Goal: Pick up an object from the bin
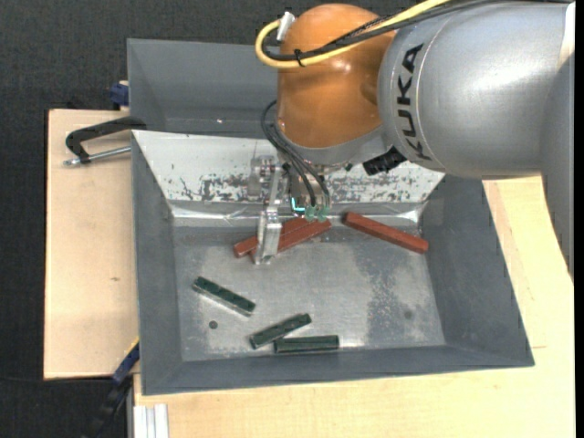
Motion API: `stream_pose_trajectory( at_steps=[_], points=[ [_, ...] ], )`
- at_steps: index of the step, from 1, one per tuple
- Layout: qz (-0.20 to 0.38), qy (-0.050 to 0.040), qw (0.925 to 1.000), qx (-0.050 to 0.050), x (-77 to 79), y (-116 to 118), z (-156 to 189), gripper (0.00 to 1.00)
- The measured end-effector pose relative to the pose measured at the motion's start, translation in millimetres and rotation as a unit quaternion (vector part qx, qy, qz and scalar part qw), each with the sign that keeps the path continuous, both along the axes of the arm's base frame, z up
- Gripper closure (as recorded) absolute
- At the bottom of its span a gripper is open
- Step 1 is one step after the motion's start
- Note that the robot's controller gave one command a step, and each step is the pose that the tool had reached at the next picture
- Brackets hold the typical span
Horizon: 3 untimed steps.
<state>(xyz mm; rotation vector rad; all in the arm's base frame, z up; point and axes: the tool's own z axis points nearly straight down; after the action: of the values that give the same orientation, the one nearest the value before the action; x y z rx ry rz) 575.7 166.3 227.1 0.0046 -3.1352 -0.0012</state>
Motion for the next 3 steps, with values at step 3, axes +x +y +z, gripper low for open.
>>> stream_pose_trajectory(
  at_steps=[3],
  points=[
    [0.137,-0.0055,0.9905,0.001,-0.1,-13,-100,0.00]
  ],
)
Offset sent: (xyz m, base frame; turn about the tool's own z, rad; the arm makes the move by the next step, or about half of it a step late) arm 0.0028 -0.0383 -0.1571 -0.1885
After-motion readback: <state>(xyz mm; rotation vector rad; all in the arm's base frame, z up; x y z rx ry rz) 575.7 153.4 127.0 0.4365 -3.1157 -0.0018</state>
